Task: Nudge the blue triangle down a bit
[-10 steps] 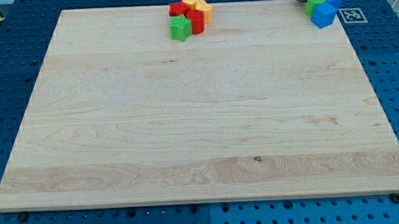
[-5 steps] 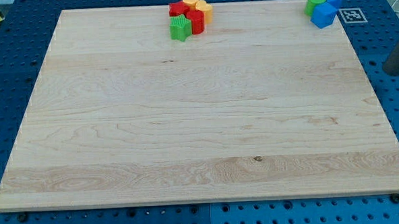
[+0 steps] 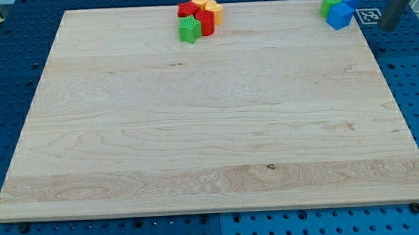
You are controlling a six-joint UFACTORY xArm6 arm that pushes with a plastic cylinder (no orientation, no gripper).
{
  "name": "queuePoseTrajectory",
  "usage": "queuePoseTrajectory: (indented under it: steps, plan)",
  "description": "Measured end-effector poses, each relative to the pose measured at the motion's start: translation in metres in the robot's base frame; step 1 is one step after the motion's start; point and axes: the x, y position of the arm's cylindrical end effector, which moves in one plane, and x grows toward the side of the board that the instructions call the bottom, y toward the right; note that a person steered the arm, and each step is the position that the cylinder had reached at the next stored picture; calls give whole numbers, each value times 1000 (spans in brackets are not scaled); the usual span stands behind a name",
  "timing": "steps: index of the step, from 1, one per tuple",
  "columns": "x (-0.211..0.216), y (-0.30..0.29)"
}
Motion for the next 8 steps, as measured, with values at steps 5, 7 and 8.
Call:
queuePoseTrajectory:
  steps: [5, 7, 8]
  plan:
    - [-99, -53]
    - [-99, -53]
    - [-91, -53]
